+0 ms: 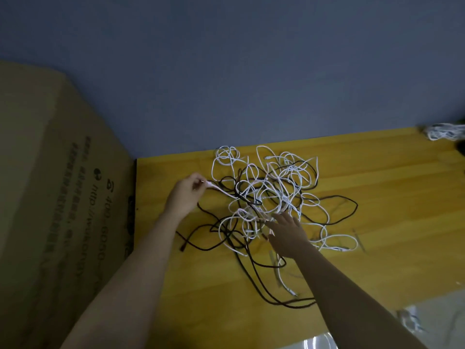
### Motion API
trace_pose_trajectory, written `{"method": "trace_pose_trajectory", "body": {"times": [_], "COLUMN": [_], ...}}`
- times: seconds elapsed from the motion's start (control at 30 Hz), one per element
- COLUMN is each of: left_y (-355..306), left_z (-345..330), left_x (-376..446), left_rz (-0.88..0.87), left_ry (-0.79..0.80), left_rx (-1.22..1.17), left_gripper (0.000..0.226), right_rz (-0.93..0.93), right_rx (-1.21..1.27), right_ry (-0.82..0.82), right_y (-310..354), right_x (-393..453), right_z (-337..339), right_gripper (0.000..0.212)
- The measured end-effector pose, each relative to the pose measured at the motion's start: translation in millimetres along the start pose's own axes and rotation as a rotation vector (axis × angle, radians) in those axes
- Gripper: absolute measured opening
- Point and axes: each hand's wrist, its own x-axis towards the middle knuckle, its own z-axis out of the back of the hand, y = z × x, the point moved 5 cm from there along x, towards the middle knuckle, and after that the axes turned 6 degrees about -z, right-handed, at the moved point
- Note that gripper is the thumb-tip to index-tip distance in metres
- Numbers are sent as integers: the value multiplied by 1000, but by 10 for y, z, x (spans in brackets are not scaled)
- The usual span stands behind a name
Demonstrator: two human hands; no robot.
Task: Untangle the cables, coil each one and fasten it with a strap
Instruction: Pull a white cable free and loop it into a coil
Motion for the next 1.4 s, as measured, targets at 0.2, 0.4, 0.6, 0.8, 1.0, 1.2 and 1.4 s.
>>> {"method": "trace_pose_trajectory", "body": {"times": [0.2, 0.4, 0.6, 0.8, 1.0, 1.2, 1.4], "left_y": [-1240, -2423, -3403, -3825, -4043, -3803, -3495], "left_z": [645, 893, 1235, 1360, 1312, 809, 481], "left_x": [-59, -118, -76, -8, 53, 115, -45], "left_rz": [-214, -351, -367, -359, -485, -441, -352], "left_ry": [-46, -75, -187, -241, -233, -85, -3], "left_rx": [-347, -570, -932, -989, -579, -162, -164], "left_gripper": [18, 14, 9, 14, 17, 28, 23], "right_rz": [34, 174, 266, 170, 358, 165, 70], "right_rx": [678, 940, 1151, 1500, 1722, 1257, 1082], "right_ry": [-397, -585, -525, -813, -917, -852, -524], "right_y": [-71, 54, -83, -621, -1023, -1114, -1015], "right_x": [-213, -595, -645, -989, -1478, -1368, -1265], "right_z": [833, 1978, 2423, 3494, 4124, 3660, 3015], "right_gripper": [42, 38, 27, 38, 29, 29, 33]}}
